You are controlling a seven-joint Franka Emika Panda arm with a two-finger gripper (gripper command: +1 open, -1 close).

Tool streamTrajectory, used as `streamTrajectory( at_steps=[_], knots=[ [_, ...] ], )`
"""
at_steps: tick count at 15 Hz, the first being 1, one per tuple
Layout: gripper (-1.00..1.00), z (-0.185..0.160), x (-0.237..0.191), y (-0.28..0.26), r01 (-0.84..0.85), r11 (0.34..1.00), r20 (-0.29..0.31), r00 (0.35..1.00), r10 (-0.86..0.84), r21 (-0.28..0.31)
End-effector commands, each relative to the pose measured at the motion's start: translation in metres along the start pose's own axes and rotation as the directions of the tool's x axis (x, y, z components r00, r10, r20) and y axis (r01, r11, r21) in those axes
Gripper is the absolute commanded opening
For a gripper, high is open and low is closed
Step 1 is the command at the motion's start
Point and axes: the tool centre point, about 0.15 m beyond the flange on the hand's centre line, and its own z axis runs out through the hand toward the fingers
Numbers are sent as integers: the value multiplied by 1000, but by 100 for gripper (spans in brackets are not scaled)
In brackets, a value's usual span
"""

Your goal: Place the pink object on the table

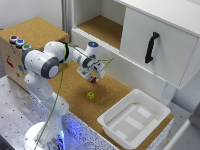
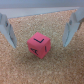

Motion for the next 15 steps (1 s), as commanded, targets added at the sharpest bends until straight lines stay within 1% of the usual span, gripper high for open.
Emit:
streamTrajectory(
  at_steps=[1,7,8,9,11,12,14,15],
  knots=[
    [100,-4,-1,-1,-9,1000,20,1000,9,-1],
    [100,-4,-1,-1,-9,1000,20,1000,9,-1],
    [100,0,0,0,0,1000,0,1000,0,0],
    [100,-5,0,9,-9,1000,-17,1000,9,-3],
    [100,-15,-6,32,-8,999,-35,999,7,-35],
    [100,-18,-16,54,-27,997,-22,999,25,-77],
    [100,-23,-37,86,-50,993,-7,999,49,-110],
    [100,-26,-47,99,-46,992,-2,999,46,-116]
  ],
)
